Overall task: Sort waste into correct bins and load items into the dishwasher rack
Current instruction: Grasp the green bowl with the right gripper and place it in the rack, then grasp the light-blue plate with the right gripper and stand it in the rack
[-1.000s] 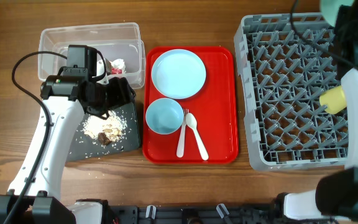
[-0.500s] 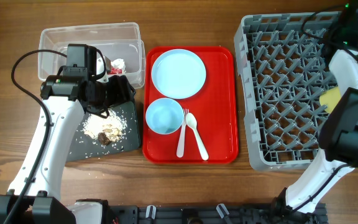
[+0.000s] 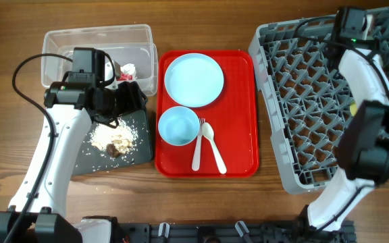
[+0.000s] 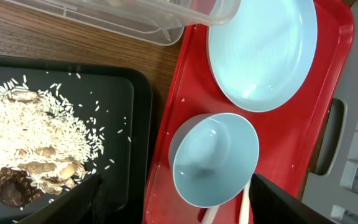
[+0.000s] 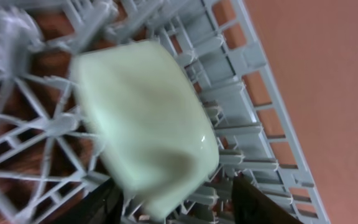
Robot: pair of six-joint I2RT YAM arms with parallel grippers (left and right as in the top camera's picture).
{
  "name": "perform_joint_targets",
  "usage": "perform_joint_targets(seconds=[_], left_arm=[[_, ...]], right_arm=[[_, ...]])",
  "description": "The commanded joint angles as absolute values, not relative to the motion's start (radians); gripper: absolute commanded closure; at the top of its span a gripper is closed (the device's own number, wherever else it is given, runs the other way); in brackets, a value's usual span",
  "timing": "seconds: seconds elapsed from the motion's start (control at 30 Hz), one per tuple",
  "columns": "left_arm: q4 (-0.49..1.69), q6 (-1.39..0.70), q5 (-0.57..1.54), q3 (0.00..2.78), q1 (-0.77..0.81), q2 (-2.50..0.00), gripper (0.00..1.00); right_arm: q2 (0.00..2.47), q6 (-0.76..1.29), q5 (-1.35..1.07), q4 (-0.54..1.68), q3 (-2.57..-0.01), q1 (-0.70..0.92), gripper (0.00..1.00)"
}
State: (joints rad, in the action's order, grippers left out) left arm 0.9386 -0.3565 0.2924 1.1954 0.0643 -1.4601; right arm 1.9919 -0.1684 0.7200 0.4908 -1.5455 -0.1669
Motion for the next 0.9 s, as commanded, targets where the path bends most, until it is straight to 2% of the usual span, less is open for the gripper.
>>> perform_joint_targets(seconds=[0.0,0.1,0.17,0.3,0.37,0.47,0.53,0.6,0.63,0.67,0.73,0.77,0.87], left_arm=[[0.938,-0.347,0.286,1.198,0.060,-1.444,0.27],[0.939,-0.347,0.286,1.198,0.060,-1.444,0.26],[0.939,-0.347,0.286,1.198,0.060,-1.444,0.26],[0.939,-0.347,0.286,1.198,0.060,-1.444,0.25],[0.939,-0.347,0.286,1.198,0.060,-1.444,0.25],[0.940,-0.347,0.286,1.198,0.060,-1.444,0.25],[0.940,-0.347,0.286,1.198,0.060,-1.444,0.24],[0.940,-0.348,0.286,1.198,0.060,-1.444,0.24],[0.940,-0.347,0.286,1.198,0.060,-1.444,0.24],[0.940,-0.347,0.286,1.198,0.060,-1.444,0.24],[0.940,-0.347,0.286,1.198,0.060,-1.444,0.24],[0.941,-0.347,0.286,1.198,0.061,-1.444,0.24],[0.945,-0.347,0.286,1.198,0.061,-1.444,0.24]], right_arm=[[1.780,-0.156,0.412,0.551,-1.550,-0.147,0.38],[1.689,-0.147,-0.131,0.647,-1.550,-0.095,0.38],[1.699,-0.068,-0.315,0.683,-1.550,-0.017,0.38],[1.805,-0.031,-0.329,0.702,-1.549,0.205,0.38],[1.898,0.097,-0.193,0.701,-1.549,0.306,0.39],[2.009,0.237,-0.030,0.699,-1.549,0.375,0.39],[2.081,0.300,-0.016,0.687,-1.549,0.394,0.40],[2.143,0.345,-0.031,0.681,-1.549,0.400,0.49],[2.167,0.365,-0.039,0.676,-1.549,0.400,0.59],[2.168,0.370,-0.043,0.667,-1.549,0.400,0.77],[2.158,0.368,-0.042,0.632,-1.555,0.395,0.91],[2.154,0.369,-0.042,0.635,-1.566,0.387,0.96],[2.100,0.352,-0.030,0.670,-1.622,0.335,0.96]])
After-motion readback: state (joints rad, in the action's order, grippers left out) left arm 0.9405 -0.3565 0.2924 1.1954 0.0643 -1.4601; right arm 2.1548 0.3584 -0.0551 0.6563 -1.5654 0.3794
